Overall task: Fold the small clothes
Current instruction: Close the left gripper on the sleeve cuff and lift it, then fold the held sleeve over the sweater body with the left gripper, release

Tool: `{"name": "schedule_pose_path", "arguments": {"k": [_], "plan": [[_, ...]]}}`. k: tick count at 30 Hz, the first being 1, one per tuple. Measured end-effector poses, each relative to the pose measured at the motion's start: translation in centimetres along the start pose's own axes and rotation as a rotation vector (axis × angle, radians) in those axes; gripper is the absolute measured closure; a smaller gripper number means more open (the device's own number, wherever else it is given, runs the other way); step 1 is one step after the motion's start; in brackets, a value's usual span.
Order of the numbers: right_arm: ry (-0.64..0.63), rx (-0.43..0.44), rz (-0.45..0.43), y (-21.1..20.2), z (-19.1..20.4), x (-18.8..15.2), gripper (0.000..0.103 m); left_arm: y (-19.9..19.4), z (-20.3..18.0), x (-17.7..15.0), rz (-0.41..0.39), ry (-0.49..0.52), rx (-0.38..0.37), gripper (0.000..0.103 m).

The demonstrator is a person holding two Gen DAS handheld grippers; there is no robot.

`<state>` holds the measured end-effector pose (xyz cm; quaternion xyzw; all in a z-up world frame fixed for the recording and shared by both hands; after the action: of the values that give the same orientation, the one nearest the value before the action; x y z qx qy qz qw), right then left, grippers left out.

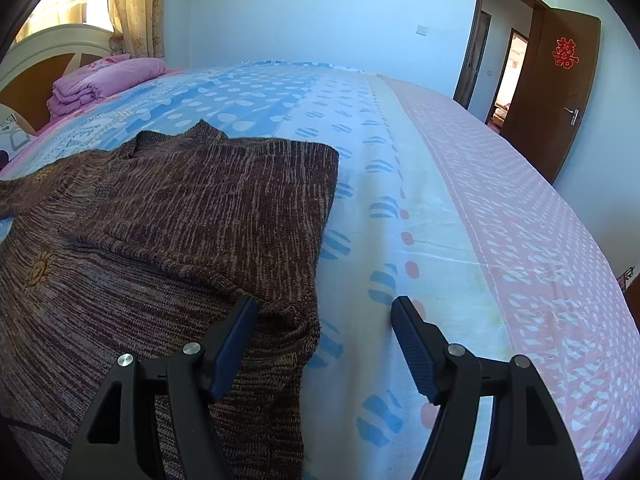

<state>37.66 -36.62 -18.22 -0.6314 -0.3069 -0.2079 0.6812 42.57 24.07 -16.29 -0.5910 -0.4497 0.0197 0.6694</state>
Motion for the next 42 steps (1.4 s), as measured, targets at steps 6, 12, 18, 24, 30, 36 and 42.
{"name": "schedule_pose_path", "arguments": {"k": [6,12,18,24,30,36,42], "plan": [[0.061,0.04,-0.064,-1.3,-0.8,0.6,0.033,-5.7,-6.3,0.5,-0.049,0.072,-0.127,0.094],[0.151,0.056,-0.093,-1.8,-2.7,0.8,0.033,-11.6,-14.1,-0.6,-0.075,0.134,-0.264,0.094],[0.176,0.052,-0.114,-2.5,-3.7,1.1,0.033,-15.1,-21.8,-3.7,-0.058,0.189,-0.369,0.094],[0.179,0.058,-0.116,-2.4,-3.7,1.1,0.033,-14.8,-29.3,-10.5,0.001,0.275,-0.416,0.094],[0.172,0.065,-0.113,-2.2,-3.5,1.0,0.033,-11.0,-34.9,-21.6,0.005,0.48,-0.317,0.092],[0.171,0.082,-0.114,-2.2,-3.4,0.9,0.032,-10.8,-34.7,-27.1,0.01,0.658,-0.272,0.087],[0.147,0.096,-0.159,-3.1,-2.8,1.3,0.033,-11.9,-27.5,-20.8,-0.274,0.669,-0.142,0.038]]}}
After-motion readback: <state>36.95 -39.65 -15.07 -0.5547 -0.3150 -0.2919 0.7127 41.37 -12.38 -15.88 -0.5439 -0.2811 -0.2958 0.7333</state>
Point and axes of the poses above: each gripper's, at about its wrist camera, not at the fingertips, and y roughly the way its jaws point, z to its left, x to its top, the point moved 9 cm from there along y, roughly the way its jaws point, and after that the axes turned 13 degrees about x, right-handed, at the moved point
